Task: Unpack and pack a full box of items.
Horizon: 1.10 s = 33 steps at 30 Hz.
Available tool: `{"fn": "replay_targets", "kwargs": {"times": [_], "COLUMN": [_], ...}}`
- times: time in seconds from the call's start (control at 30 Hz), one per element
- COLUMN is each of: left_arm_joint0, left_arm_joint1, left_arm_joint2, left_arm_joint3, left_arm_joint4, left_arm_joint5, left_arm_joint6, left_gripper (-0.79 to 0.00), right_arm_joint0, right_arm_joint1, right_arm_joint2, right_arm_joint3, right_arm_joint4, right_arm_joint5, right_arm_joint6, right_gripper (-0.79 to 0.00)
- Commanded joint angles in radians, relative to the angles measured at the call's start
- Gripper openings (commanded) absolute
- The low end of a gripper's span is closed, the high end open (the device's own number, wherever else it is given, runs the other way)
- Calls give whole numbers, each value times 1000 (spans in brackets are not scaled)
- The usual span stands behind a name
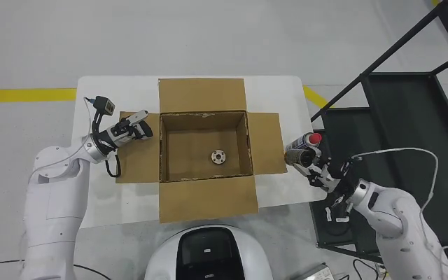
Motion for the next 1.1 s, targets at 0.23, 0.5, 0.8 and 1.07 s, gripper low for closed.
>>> {"fn": "replay_targets", "kwargs": {"times": [0.23,0.5,0.8,1.07], "left_arm_joint0": [0,0,0,15], "left_arm_joint1": [0,0,0,16], "left_arm_joint2": [0,0,0,-59], "left_arm_joint3": [0,0,0,-29], "left_arm_joint4": [0,0,0,31], "left_arm_joint5": [0,0,0,17], "left_arm_joint6": [0,0,0,77], "left_gripper": [0,0,0,0], "right_arm_joint0": [263,404,404,404], "right_arm_joint1": [-9,-23,-23,-23], "right_arm_joint2": [-287,-434,-434,-434], "right_arm_joint3": [43,115,115,115], "right_arm_joint4": [34,-1,-1,-1], "right_arm_joint5": [58,102,102,102], "right_arm_joint6": [113,146,146,146], "right_gripper": [-785,-785,-785,-785]}}
